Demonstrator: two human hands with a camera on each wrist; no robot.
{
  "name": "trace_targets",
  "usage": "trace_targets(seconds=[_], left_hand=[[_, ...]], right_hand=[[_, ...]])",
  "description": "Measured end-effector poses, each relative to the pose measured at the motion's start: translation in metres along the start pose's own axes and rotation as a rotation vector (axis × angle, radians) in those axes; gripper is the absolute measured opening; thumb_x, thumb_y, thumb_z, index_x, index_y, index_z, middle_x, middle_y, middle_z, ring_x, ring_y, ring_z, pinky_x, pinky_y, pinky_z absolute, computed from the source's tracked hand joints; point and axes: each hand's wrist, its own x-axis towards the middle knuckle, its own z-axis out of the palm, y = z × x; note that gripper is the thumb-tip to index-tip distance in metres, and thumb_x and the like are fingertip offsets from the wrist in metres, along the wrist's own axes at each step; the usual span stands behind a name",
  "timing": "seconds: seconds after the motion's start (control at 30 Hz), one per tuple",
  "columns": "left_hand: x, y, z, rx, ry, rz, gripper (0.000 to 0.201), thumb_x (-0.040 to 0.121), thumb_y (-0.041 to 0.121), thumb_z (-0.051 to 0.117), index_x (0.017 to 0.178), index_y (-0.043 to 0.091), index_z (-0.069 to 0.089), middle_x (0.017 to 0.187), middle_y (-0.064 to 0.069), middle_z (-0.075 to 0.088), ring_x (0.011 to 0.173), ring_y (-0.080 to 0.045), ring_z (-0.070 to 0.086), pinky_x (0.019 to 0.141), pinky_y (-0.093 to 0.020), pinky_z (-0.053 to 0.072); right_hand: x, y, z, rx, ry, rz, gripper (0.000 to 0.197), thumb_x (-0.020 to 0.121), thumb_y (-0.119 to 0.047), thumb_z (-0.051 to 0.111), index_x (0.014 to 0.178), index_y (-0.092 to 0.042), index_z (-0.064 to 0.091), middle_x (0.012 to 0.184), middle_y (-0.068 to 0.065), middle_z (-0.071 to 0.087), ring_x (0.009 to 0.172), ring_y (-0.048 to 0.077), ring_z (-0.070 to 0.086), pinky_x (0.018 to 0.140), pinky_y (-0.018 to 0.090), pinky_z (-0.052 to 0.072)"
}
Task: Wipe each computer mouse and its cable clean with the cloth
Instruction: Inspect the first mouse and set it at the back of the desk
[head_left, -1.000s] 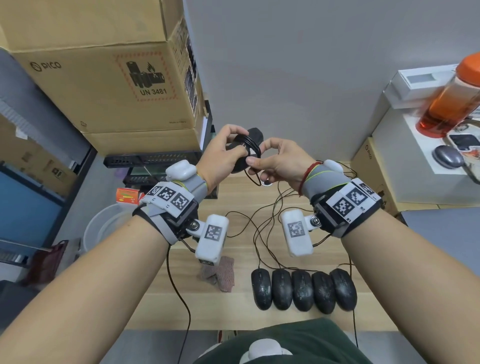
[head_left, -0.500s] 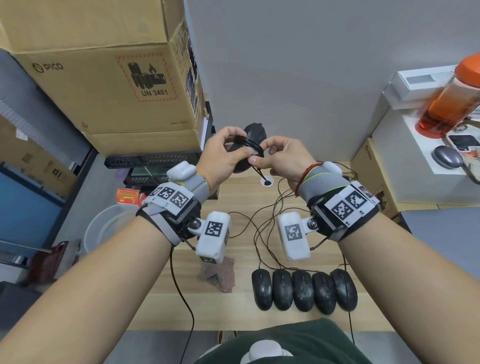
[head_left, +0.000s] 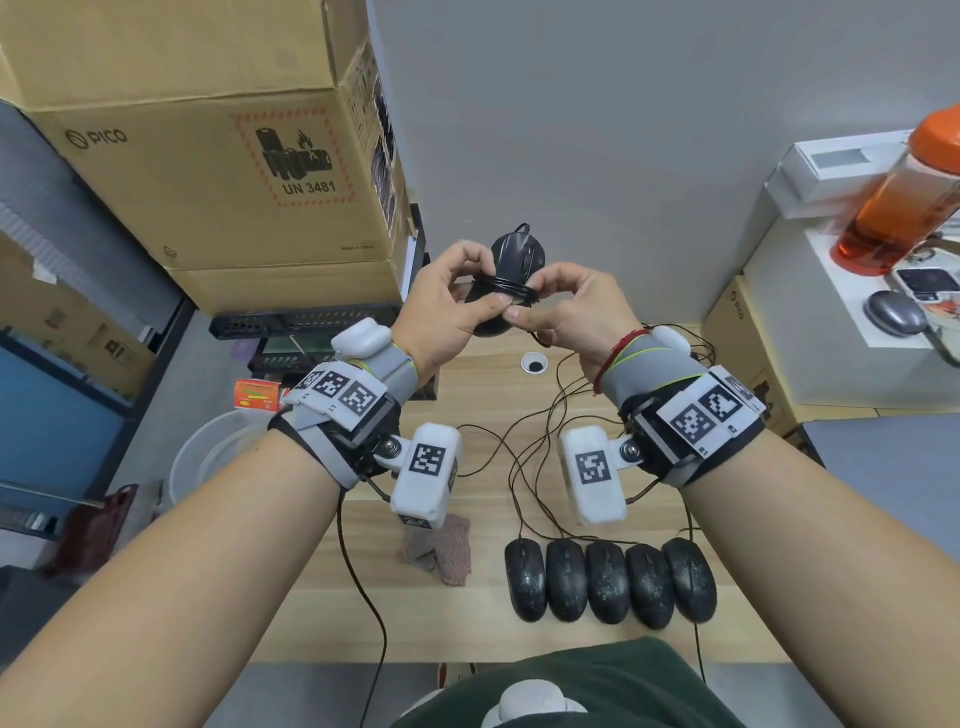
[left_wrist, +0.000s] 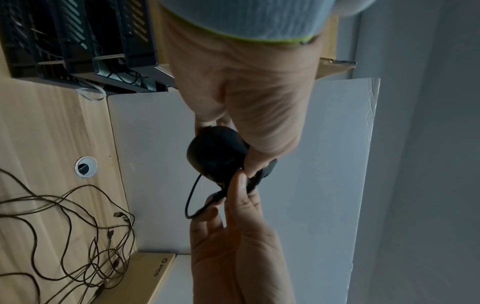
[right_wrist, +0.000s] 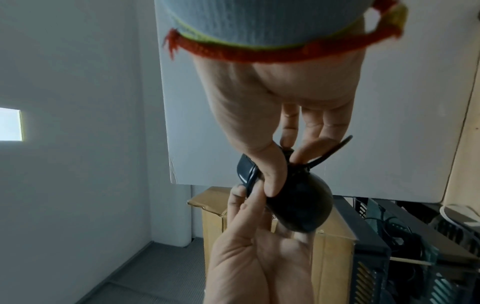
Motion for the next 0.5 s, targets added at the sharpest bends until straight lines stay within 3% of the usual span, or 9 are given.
trace_targets(seconds=[0.07, 0.2, 0.27, 0.33, 0.4, 0.5], left_hand=[[-0.0004, 0.0018, -0.0002, 0.027, -0.023, 0.010, 0.025, 0.078, 0.012, 0.074, 0.089, 0.023, 0.055, 0.095, 0.002, 0.062, 0.074, -0.016, 0.056, 0.076, -0.047, 0.054], [-0.0014, 0.0058, -0.0011, 0.130, -0.055, 0.018, 0.022, 0.080, 0.013, 0.072, 0.091, 0.024, 0.055, 0.097, 0.002, 0.063, 0.068, -0.003, 0.057, 0.075, -0.027, 0.048], [-0.0014, 0.0067, -0.0023, 0.194, -0.064, -0.002, 0.020, 0.080, 0.020, 0.070, 0.095, 0.030, 0.061, 0.109, -0.005, 0.065, 0.076, -0.001, 0.062, 0.083, -0.028, 0.051], [-0.0014, 0.0077, -0.0025, 0.262, -0.092, -0.021, 0.021, 0.081, 0.025, 0.069, 0.099, 0.035, 0.066, 0.112, -0.002, 0.068, 0.086, -0.004, 0.066, 0.091, -0.030, 0.053], [-0.0006, 0.0091, -0.0021, 0.349, -0.116, -0.019, 0.019, 0.082, 0.025, 0.069, 0.095, 0.039, 0.066, 0.106, 0.003, 0.068, 0.084, -0.008, 0.066, 0.087, -0.029, 0.053], [0.0018, 0.0083, -0.0026, 0.477, -0.105, 0.017, 0.024, 0.086, 0.017, 0.070, 0.088, 0.040, 0.064, 0.105, 0.001, 0.068, 0.082, -0.011, 0.065, 0.081, -0.027, 0.050]], right_hand=[[-0.0033, -0.0025, -0.0019, -0.027, -0.005, 0.000, 0.032, 0.066, 0.005, 0.085, 0.067, -0.015, 0.060, 0.070, 0.011, 0.055, 0.056, 0.021, 0.051, 0.052, 0.029, 0.041], [-0.0082, -0.0058, -0.0024, -0.080, -0.003, -0.018, 0.030, 0.068, 0.001, 0.086, 0.073, -0.011, 0.059, 0.075, 0.010, 0.057, 0.061, 0.024, 0.057, 0.059, 0.036, 0.051], [-0.0067, -0.0061, -0.0020, -0.142, 0.003, -0.044, 0.031, 0.067, 0.000, 0.087, 0.072, -0.012, 0.058, 0.080, 0.012, 0.057, 0.064, 0.025, 0.060, 0.065, 0.041, 0.056], [-0.0043, -0.0062, -0.0033, -0.236, 0.000, -0.044, 0.032, 0.065, -0.004, 0.089, 0.071, -0.014, 0.059, 0.082, 0.011, 0.058, 0.068, 0.025, 0.062, 0.075, 0.046, 0.058], [-0.0024, -0.0056, -0.0063, -0.328, -0.005, -0.048, 0.033, 0.062, -0.012, 0.092, 0.068, -0.019, 0.060, 0.081, 0.007, 0.059, 0.073, 0.021, 0.060, 0.079, 0.042, 0.056], [-0.0030, -0.0063, -0.0081, -0.403, -0.033, -0.068, 0.032, 0.063, -0.015, 0.091, 0.066, -0.023, 0.061, 0.080, 0.001, 0.061, 0.076, 0.017, 0.058, 0.079, 0.032, 0.049]])
